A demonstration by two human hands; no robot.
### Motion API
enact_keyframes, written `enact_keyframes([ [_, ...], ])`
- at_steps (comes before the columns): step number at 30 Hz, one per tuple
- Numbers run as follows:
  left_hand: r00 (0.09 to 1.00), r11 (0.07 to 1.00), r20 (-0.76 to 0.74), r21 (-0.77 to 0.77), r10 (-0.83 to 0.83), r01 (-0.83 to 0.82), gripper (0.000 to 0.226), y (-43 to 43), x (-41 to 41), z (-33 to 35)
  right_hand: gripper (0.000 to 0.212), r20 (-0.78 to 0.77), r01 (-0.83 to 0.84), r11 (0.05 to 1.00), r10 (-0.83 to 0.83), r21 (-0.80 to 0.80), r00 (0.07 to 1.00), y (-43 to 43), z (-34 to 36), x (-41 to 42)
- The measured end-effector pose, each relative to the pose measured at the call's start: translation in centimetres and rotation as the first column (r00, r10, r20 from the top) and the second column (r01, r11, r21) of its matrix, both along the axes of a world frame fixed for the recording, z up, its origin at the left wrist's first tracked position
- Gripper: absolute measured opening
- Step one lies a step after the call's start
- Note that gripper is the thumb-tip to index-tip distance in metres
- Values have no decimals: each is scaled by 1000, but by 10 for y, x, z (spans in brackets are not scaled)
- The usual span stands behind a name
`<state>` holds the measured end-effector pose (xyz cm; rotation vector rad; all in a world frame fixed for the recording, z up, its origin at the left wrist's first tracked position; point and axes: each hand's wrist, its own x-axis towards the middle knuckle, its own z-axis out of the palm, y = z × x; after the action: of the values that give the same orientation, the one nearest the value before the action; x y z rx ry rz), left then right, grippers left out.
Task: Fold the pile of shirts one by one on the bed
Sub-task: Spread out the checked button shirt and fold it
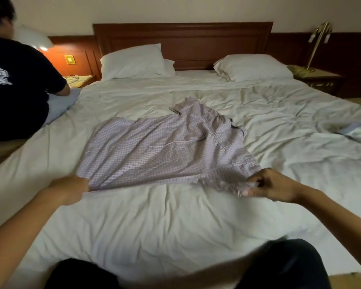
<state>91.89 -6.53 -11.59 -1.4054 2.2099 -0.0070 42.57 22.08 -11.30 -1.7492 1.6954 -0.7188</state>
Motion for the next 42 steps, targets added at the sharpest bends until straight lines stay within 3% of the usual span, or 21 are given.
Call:
enact_keyframes([
  [2,988,957,-37,255,150,-135,36,-6,4,7,55,36,-45,980,39,193,999,-1,1,-1],
  [4,932,896,-136,352,336,-272,30,-10,4,14,69,37,115,979,-124,170,992,-11,-2,-4],
  [6,891,943,-333,229,309,-241,40,-20,0,13,75,-67,364,931,-363,3,929,-29,-11,-13],
  [7,870,970,-430,130,242,-205,42,-24,-4,9,66,-175,427,902,-432,-67,885,-41,-19,-18],
  [9,763,987,-628,45,150,-157,31,-27,-20,-5,47,-350,518,855,-495,-34,795,-65,-42,-27],
  [11,675,993,-731,42,103,-106,29,-22,-45,-21,51,-430,609,792,-536,44,727,-84,-62,-30],
  [13,650,997,-757,68,70,-28,42,-19,-78,-36,52,-463,684,729,-600,19,652,-102,-74,-34],
  [15,643,991,-762,127,74,36,53,-24,-117,-52,52,-385,747,664,-693,-14,609,-120,-77,-43],
  [17,724,987,-689,139,36,83,64,-34,-156,-68,49,-243,760,650,-736,10,632,-134,-73,-55],
  [19,809,986,-587,109,-36,123,71,-42,-192,-79,43,-200,711,702,-692,33,693,-137,-67,-67],
  [22,850,987,-519,63,-91,145,78,-54,-226,-97,33,-334,670,742,-637,-19,695,-121,-65,-90],
  [25,866,995,-495,25,-76,102,80,-75,-242,-109,37,-504,588,793,-446,161,740,-93,-68,-106],
  [26,873,997,-485,19,-54,72,81,-83,-246,-112,39,-486,578,785,-426,220,763,-87,-67,-110],
  [28,881,1000,-472,14,2,5,84,-95,-257,-115,44,-406,630,758,-528,172,746,-94,-63,-122],
  [30,875,999,-481,11,49,-50,87,-105,-273,-117,47,-215,732,678,-707,60,673,-119,-64,-139],
  [32,863,997,-501,4,69,-77,87,-113,-289,-118,58,7,811,578,-815,88,579,-157,-66,-150],
  [33,857,997,-511,3,69,-78,89,-117,-296,-119,66,44,822,560,-828,99,559,-177,-69,-155],
  [35,846,997,-528,-3,66,-80,91,-125,-305,-123,71,41,806,584,-811,98,583,-213,-77,-161],
  [37,841,995,-538,-28,62,-91,90,-130,-308,-129,55,35,788,610,-792,84,609,-235,-84,-168],
  [39,834,993,-550,-69,43,-97,86,-133,-307,-134,38,34,821,569,-822,47,568,-241,-89,-180],
  [42,822,992,-568,-85,28,-92,81,-134,-306,-136,37,-22,861,508,-861,3,508,-235,-90,-191],
])
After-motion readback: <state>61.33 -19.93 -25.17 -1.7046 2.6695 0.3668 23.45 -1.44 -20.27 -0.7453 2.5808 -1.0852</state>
